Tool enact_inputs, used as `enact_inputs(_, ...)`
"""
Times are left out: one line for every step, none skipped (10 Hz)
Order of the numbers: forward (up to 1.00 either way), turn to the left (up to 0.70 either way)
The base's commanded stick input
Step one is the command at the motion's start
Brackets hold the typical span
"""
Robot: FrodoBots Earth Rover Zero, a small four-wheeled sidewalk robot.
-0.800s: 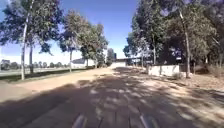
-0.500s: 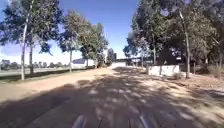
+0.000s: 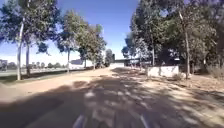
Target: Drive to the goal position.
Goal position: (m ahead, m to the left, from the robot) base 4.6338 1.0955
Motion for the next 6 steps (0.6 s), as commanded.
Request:
enact_inputs(0.70, 0.00)
enact_inputs(0.70, 0.00)
enact_inputs(0.85, 0.00)
enact_inputs(0.85, 0.00)
enact_inputs(0.90, 0.00)
enact_inputs(1.00, 0.00)
